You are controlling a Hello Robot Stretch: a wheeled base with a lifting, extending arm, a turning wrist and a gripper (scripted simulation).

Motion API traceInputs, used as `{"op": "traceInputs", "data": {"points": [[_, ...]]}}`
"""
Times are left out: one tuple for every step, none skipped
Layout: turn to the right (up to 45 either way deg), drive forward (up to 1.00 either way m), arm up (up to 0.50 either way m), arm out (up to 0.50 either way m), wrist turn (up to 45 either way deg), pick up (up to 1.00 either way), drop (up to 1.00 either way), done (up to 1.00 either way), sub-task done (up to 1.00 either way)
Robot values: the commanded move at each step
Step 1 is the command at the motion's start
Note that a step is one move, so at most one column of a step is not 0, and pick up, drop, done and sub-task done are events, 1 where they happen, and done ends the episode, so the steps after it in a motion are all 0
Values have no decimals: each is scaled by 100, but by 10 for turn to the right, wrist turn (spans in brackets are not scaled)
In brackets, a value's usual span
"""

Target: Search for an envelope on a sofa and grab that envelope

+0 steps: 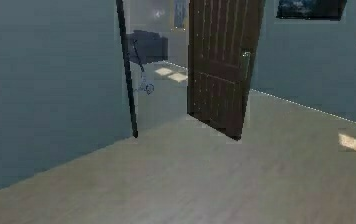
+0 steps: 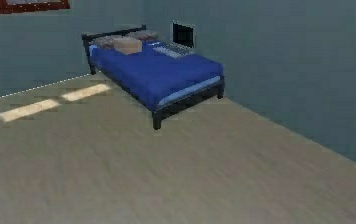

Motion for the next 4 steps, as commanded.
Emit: {"op": "traceInputs", "data": {"points": [[0, 100, 0, 0, 0, 0, 0, 0, 0], [0, 100, 0, 0, 0, 0, 0, 0, 0], [-270, 0, 0, 0, 0, 0, 0, 0, 0], [0, 5, 0, 0, 0, 0, 0, 0, 0]]}}
